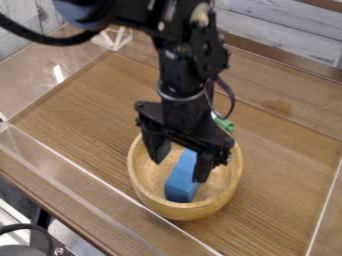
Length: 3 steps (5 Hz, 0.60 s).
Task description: Put the blue block in the brown bowl
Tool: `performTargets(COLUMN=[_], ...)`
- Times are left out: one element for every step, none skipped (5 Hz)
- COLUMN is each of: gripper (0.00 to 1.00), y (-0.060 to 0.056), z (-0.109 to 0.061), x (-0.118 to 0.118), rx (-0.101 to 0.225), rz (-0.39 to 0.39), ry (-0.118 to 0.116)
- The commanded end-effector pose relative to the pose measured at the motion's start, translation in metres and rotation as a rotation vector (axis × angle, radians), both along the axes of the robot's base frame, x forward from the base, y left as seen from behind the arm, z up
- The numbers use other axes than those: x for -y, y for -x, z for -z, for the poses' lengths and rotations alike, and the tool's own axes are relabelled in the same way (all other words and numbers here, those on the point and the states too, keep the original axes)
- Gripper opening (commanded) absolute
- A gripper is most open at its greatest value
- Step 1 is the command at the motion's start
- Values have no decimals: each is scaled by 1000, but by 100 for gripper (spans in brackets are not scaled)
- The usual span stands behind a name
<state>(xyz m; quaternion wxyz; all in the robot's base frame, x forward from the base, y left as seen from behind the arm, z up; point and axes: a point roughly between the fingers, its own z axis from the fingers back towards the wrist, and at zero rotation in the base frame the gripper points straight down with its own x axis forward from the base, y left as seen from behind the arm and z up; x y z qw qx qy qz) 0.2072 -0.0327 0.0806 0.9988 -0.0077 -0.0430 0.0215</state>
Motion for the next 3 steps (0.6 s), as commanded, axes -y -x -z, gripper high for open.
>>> performTargets(gripper=[100, 100, 100], y=[-13, -19, -24], z=[-36, -63, -86], x=[-7, -21, -40], rx=[78, 104, 126], rz=[-14, -37, -71], ry=[23, 33, 49])
